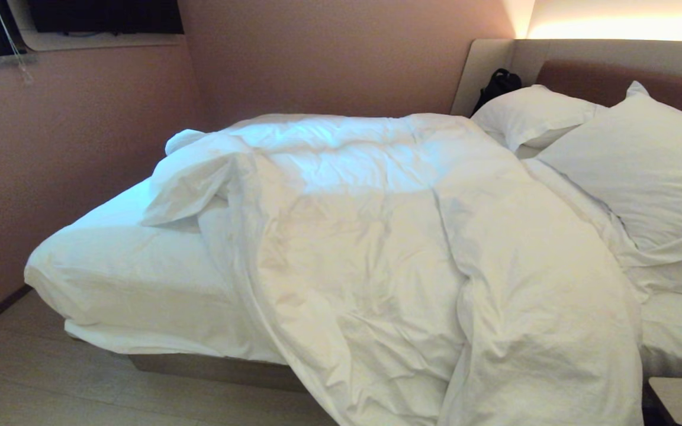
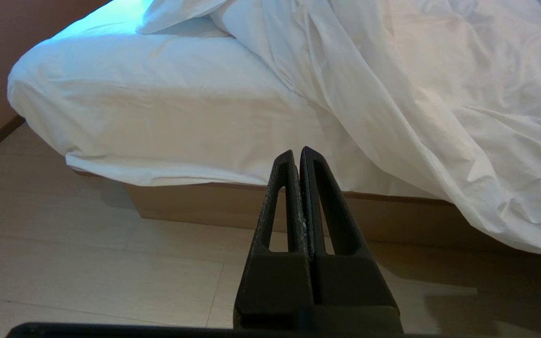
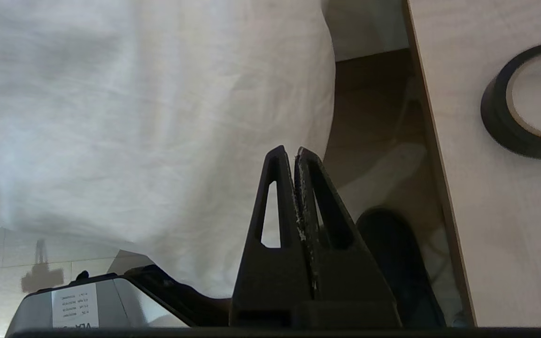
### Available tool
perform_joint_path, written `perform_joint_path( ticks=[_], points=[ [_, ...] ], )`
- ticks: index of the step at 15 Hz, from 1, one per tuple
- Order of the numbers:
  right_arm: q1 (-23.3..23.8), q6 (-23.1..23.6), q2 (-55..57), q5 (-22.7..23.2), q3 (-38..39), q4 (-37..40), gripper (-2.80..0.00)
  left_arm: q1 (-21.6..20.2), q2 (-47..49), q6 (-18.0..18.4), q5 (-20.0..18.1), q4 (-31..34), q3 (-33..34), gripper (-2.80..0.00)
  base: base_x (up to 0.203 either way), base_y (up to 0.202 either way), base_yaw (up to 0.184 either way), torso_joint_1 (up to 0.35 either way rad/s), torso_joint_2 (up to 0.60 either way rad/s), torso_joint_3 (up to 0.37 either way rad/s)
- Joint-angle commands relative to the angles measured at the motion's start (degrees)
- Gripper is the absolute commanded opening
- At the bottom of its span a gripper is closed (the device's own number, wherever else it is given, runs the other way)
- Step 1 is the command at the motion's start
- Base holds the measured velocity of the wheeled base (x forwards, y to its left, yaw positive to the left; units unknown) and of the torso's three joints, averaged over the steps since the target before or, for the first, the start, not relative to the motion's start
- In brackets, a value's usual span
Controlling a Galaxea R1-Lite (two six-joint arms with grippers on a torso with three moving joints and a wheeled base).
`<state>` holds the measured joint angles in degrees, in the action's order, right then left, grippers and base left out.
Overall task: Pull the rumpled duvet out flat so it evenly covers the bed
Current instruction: Flatten the corners of the folded blanket
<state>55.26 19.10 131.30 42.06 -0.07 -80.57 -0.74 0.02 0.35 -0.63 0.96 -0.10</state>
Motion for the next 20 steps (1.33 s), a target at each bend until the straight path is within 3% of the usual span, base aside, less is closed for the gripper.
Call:
perform_joint_path(
  ticks=[1, 7, 11, 13, 17, 20],
  points=[
    [0.02, 0.18, 3.14, -1.34, -0.01, -3.32, -2.8, -0.05, -0.02, 0.0, 0.01, 0.0, 0.01, -2.8, 0.0, 0.0, 0.0, 0.0, 0.0, 0.0],
    [0.06, 0.68, 5.9, -4.19, -0.01, -5.66, -2.8, -0.05, -0.02, 0.0, 0.01, 0.0, 0.01, -2.8, 0.0, 0.0, 0.0, 0.0, 0.0, 0.0],
    [2.25, 1.07, 5.67, -4.51, -0.65, -5.57, -2.8, -0.05, -0.02, 0.0, 0.01, 0.0, 0.01, -2.8, 0.0, 0.0, 0.0, 0.0, 0.0, 0.0],
    [5.53, 1.19, 5.38, -4.45, -2.88, -5.08, -2.8, -0.05, -0.02, 0.0, 0.01, 0.0, 0.01, -2.8, 0.0, 0.0, 0.0, 0.0, 0.0, 0.0],
    [5.55, 1.87, 5.3, -4.53, -4.07, -2.97, -2.8, -0.05, -0.02, 0.0, -0.04, 0.0, 0.01, -2.8, 0.0, 0.0, 0.0, 0.0, 0.0, 0.0],
    [4.87, 9.27, 5.61, -4.53, -5.55, 3.73, -2.8, -0.05, -0.02, 0.0, 0.01, 0.0, 0.01, -2.8, 0.0, 0.0, 0.0, 0.0, 0.0, 0.0]
  ],
)
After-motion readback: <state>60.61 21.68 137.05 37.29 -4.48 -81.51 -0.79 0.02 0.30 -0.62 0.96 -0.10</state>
